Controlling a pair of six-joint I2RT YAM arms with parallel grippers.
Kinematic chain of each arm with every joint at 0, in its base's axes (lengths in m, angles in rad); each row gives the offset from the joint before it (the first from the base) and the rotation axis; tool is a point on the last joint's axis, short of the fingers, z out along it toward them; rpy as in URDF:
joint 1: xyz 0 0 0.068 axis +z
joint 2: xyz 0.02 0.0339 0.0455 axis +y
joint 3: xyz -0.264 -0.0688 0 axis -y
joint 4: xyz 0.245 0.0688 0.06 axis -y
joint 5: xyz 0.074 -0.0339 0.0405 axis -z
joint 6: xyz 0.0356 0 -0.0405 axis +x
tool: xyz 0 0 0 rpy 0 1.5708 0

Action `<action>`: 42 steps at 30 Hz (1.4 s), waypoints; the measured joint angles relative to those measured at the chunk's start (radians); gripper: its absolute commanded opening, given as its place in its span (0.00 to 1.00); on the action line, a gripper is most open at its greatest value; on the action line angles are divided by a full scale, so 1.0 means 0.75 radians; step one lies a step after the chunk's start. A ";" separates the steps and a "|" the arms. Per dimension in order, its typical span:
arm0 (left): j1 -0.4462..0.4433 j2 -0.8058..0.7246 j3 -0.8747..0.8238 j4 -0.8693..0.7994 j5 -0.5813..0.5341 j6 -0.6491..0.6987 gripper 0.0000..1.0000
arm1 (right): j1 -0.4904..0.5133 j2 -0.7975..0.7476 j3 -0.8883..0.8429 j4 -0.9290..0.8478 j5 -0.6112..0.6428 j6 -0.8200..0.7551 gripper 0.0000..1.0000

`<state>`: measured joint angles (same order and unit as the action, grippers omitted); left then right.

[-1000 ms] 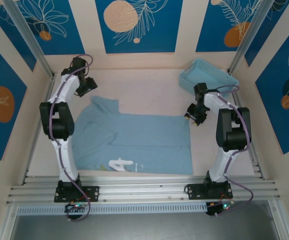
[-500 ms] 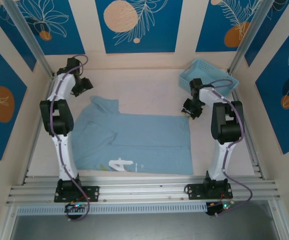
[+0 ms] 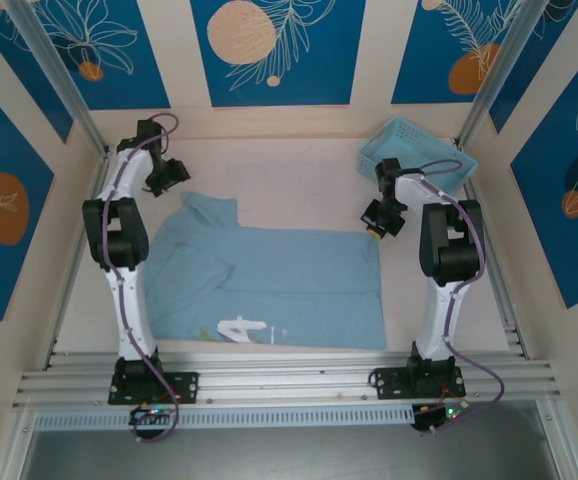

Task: Fold and stack the t-shirts

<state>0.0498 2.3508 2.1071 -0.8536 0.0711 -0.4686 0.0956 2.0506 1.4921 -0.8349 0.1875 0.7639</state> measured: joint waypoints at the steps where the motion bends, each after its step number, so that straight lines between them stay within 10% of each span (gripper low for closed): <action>1: -0.002 0.021 0.008 0.001 0.005 0.000 0.61 | 0.000 0.000 0.002 -0.001 0.001 0.000 0.00; 10: -0.036 0.149 0.083 -0.038 0.011 -0.005 0.50 | 0.001 0.002 0.010 -0.021 0.001 0.000 0.00; 21: -0.091 0.171 0.144 -0.078 0.022 -0.032 0.00 | 0.001 0.005 0.015 -0.025 0.001 0.000 0.00; 42: -0.090 0.168 0.421 -0.103 -0.042 -0.036 0.00 | 0.001 0.112 0.315 -0.083 -0.044 -0.045 0.00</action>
<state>-0.0174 2.4771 2.4229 -0.9310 0.0399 -0.4953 0.0963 2.1345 1.7287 -0.8974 0.1547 0.7303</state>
